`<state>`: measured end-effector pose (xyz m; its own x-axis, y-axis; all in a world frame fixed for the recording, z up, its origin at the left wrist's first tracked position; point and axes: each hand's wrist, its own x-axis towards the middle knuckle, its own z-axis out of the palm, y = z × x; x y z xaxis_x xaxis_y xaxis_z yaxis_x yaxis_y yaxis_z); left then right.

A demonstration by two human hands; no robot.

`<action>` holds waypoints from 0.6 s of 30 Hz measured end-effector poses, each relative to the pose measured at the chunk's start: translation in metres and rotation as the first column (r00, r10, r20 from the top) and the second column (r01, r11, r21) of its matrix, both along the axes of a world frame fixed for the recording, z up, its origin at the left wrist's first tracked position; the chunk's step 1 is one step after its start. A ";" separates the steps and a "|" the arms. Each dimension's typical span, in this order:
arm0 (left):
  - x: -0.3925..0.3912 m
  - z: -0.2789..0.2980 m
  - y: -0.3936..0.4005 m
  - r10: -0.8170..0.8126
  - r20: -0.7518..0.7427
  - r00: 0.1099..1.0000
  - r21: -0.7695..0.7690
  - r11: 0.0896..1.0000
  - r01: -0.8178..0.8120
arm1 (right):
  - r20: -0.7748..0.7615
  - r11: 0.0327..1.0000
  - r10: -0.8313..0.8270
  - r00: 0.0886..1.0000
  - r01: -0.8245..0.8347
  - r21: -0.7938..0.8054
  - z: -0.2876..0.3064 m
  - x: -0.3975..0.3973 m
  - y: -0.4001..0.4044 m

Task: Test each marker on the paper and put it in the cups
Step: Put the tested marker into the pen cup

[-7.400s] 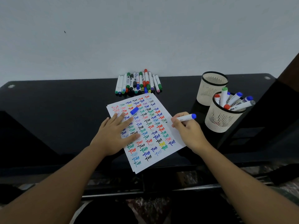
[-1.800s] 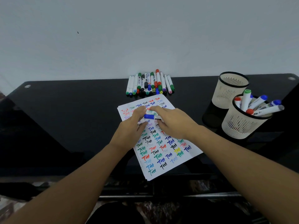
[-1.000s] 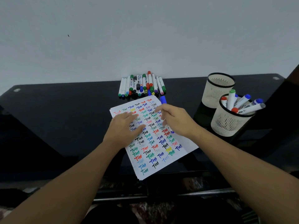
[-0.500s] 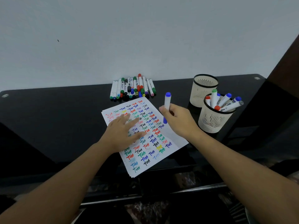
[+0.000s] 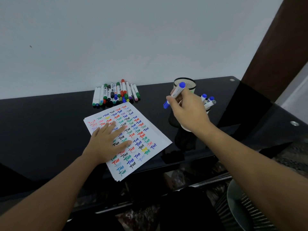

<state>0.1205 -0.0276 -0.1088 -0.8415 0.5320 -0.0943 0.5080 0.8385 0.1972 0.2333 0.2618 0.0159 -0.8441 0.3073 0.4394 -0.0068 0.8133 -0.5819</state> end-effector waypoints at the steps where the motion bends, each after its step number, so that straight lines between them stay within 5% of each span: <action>1: 0.000 0.000 0.000 0.000 0.002 1.000 0.000 1.000 0.000 | -0.024 1.000 -0.030 0.999 0.030 -0.004 0.004 0.003 0.006; 9: -0.001 0.000 0.001 0.004 -0.008 1.000 -0.013 1.000 -0.004 | -0.069 0.965 -0.262 0.963 0.263 0.004 0.026 0.020 0.057; 18: -0.001 0.002 0.001 0.000 -0.014 1.000 -0.013 1.000 0.000 | 0.157 0.956 -0.286 0.945 0.271 0.109 0.019 0.020 0.080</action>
